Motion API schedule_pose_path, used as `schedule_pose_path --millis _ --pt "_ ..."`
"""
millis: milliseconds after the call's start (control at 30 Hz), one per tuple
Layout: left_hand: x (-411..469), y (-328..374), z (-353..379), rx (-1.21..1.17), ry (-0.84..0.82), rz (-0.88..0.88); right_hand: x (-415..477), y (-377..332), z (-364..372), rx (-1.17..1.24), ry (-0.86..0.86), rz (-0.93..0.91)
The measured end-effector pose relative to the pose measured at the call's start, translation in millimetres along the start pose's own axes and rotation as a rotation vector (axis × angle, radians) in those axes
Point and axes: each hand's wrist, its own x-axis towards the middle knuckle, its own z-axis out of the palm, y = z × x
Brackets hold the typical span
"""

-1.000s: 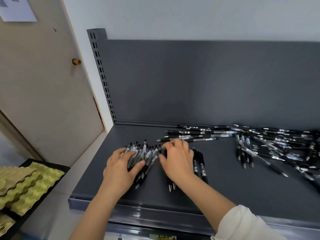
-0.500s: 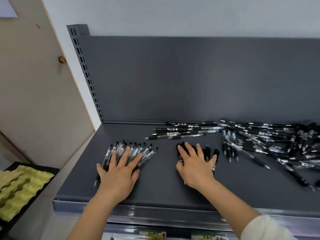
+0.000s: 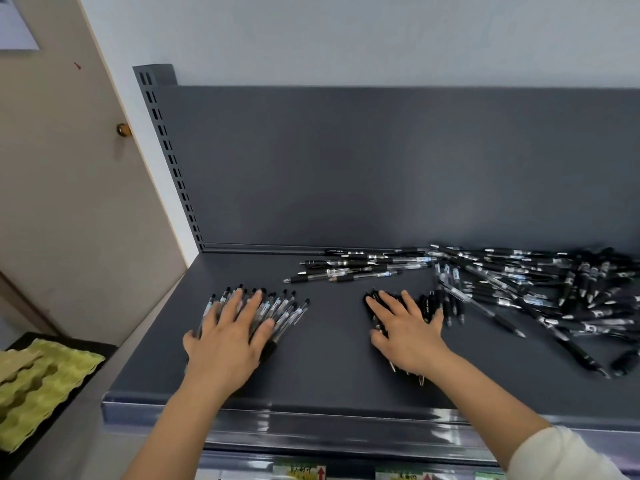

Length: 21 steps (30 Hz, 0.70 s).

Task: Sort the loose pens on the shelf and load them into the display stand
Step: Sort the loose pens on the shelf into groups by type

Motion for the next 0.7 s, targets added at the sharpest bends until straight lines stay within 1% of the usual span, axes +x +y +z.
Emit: schedule_pose_path --millis 67,133,200,433,567,700 --pt "5.7 -5.1 -1.2 -0.005 -0.036 -0.059 -0.5 1.2 -0.8 -0.005 -0.012 -0.011" --pt "10.2 -8.5 -0.6 -0.006 -0.112 -0.115 -2.0 4.3 -0.9 -0.01 -0.017 -0.022" --pt "11.6 -8.9 0.9 0.017 -0.152 -0.137 -3.3 7.9 -0.2 -0.011 -0.009 -0.036" --pt "9.2 -8.3 4.4 0.028 -0.122 -0.073 -9.7 7.9 3.1 -0.037 0.023 -0.123" --pt "9.5 -13.4 4.2 0.015 -0.111 -0.045 -10.2 8.0 1.1 -0.046 -0.004 -0.124" --pt "11.7 -18.1 0.0 -0.055 -0.048 -0.052 -11.3 8.7 -2.9 -0.029 -0.002 -0.108"
